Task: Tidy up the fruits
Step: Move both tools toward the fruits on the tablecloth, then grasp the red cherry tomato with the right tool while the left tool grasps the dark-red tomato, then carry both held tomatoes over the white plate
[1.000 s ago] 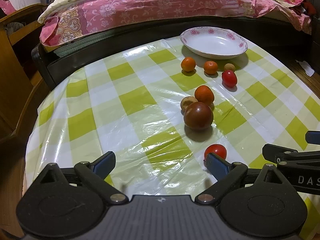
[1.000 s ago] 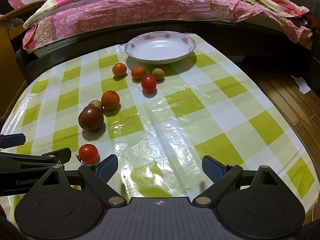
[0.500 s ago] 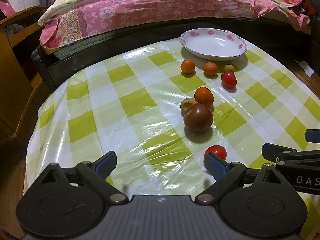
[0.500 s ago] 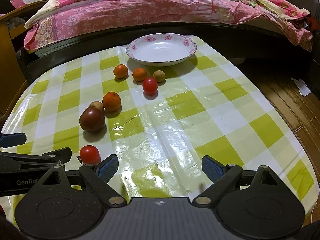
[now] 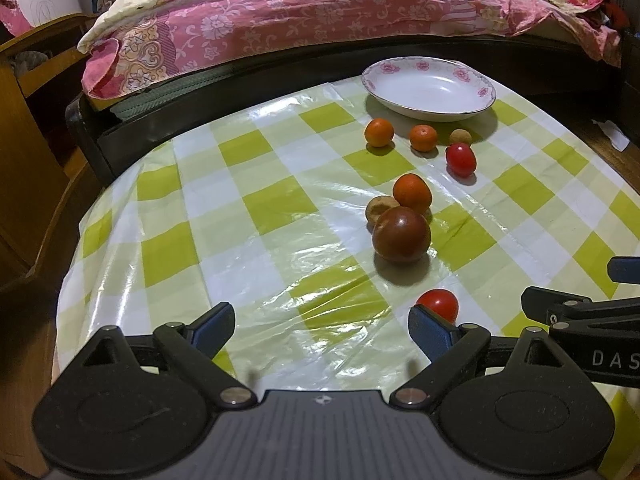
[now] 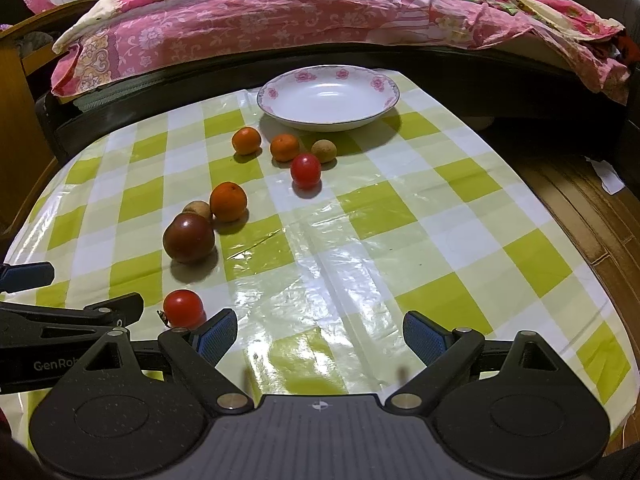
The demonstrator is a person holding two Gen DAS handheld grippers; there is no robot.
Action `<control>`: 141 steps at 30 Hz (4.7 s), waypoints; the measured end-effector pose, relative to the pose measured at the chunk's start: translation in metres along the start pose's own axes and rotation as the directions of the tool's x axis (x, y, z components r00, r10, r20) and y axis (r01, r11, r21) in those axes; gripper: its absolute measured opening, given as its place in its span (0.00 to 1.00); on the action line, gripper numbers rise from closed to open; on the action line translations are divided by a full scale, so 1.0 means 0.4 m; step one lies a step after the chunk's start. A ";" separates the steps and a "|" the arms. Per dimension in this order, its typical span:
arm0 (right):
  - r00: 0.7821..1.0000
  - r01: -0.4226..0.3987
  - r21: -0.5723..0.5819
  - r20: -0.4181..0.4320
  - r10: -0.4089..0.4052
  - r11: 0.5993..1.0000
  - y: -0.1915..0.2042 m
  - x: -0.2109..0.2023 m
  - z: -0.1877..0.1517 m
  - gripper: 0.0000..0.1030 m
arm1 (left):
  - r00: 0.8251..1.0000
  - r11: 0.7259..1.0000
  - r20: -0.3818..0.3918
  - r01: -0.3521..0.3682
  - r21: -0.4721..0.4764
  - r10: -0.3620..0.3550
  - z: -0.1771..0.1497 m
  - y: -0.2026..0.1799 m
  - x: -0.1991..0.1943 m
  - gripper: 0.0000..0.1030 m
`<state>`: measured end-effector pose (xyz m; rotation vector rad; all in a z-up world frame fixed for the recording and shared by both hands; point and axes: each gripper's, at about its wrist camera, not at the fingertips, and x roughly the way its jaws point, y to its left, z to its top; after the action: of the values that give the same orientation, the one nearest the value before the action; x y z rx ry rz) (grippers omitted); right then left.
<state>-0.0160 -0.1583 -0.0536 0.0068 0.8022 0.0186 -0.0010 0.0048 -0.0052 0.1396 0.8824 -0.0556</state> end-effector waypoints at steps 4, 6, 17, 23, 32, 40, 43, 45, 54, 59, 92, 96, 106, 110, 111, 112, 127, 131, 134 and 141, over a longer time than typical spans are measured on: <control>1.000 -0.015 -0.013 0.000 0.015 1.000 0.011 0.001 0.005 0.84 | 1.000 1.000 0.006 -0.013 -0.003 0.013 -0.006 0.014 -0.009 0.96; 1.000 -0.027 -0.025 0.001 0.027 0.999 0.016 0.000 0.008 0.84 | 1.000 1.000 0.008 -0.022 0.008 0.022 -0.009 0.018 -0.016 0.96; 0.992 -0.127 -0.099 -0.035 0.124 0.987 0.046 0.023 0.030 0.76 | 1.000 0.997 0.003 -0.026 0.078 0.026 -0.021 0.045 -0.017 0.92; 0.977 -0.211 -0.171 -0.058 0.204 0.963 0.087 0.048 0.045 0.68 | 0.999 0.999 -0.039 0.006 0.040 -0.004 -0.026 0.091 0.007 0.90; 0.955 -0.289 -0.254 -0.143 0.260 0.923 0.148 0.106 0.045 0.36 | 0.999 1.000 -0.035 0.011 0.013 -0.010 -0.025 0.113 0.005 0.90; 0.951 -0.303 -0.264 -0.142 0.274 0.916 0.120 0.093 0.044 0.25 | 1.000 0.998 -0.002 0.023 0.055 -0.023 0.010 0.073 0.009 0.89; 0.963 -0.264 -0.234 -0.124 0.241 0.936 0.075 0.080 0.061 0.25 | 0.998 0.994 0.009 0.058 0.089 -0.059 0.039 0.036 0.015 0.89; 0.968 -0.244 -0.203 -0.116 0.225 0.948 0.040 0.073 0.079 0.25 | 0.996 0.990 0.008 0.082 0.111 -0.083 0.059 0.010 0.027 0.89; 0.968 -0.237 -0.095 -0.108 0.226 0.967 -0.045 0.080 0.130 0.25 | 0.993 0.984 -0.027 0.118 0.131 -0.116 0.110 -0.054 0.121 0.83; 0.962 -0.250 -0.075 -0.133 0.239 0.965 -0.044 0.102 0.135 0.25 | 0.989 0.981 -0.025 0.145 0.130 -0.143 0.116 -0.074 0.141 0.82; 0.961 -0.230 -0.040 -0.167 0.221 0.972 -0.075 0.146 0.125 0.26 | 0.983 0.980 0.009 0.184 0.071 -0.185 0.102 -0.079 0.165 0.56; 0.962 -0.228 -0.046 -0.163 0.217 0.973 -0.074 0.148 0.125 0.26 | 0.982 0.980 0.008 0.186 0.072 -0.187 0.104 -0.078 0.165 0.54; 0.970 -0.206 -0.085 -0.146 0.193 0.975 -0.058 0.144 0.119 0.26 | 0.981 0.978 -0.003 0.191 0.083 -0.192 0.096 -0.083 0.150 0.47; 0.972 -0.205 -0.091 -0.136 0.192 0.974 -0.050 0.140 0.120 0.25 | 0.982 0.978 -0.005 0.187 0.088 -0.188 0.095 -0.082 0.141 0.47; 0.973 -0.203 -0.093 -0.135 0.189 0.975 -0.049 0.140 0.121 0.25 | 0.983 0.979 -0.008 0.184 0.091 -0.184 0.094 -0.083 0.140 0.47; 0.973 -0.200 -0.093 -0.134 0.187 0.975 -0.048 0.141 0.120 0.25 | 0.984 0.979 -0.010 0.180 0.091 -0.180 0.093 -0.082 0.140 0.47; 0.982 -0.162 -0.137 -0.116 0.147 0.977 -0.033 0.138 0.104 0.25 | 0.984 0.979 -0.031 0.177 0.105 -0.175 0.082 -0.095 0.128 0.46; 0.980 -0.174 -0.102 -0.117 0.161 0.980 -0.041 0.132 0.111 0.25 | 0.984 0.980 -0.022 0.176 0.098 -0.174 0.099 -0.094 0.119 0.46; 0.980 -0.182 -0.079 -0.100 0.174 0.980 -0.048 0.123 0.126 0.25 | 0.985 0.980 0.001 0.173 0.096 -0.173 0.126 -0.090 0.109 0.46; 0.982 -0.178 -0.049 -0.073 0.174 0.983 -0.051 0.120 0.176 0.26 | 0.986 0.983 0.020 0.164 0.087 -0.166 0.191 -0.087 0.125 0.46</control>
<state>0.0683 -0.1778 -0.0394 0.0247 0.8677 0.2099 0.0854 -0.0402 0.0008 0.1449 0.8628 -0.2498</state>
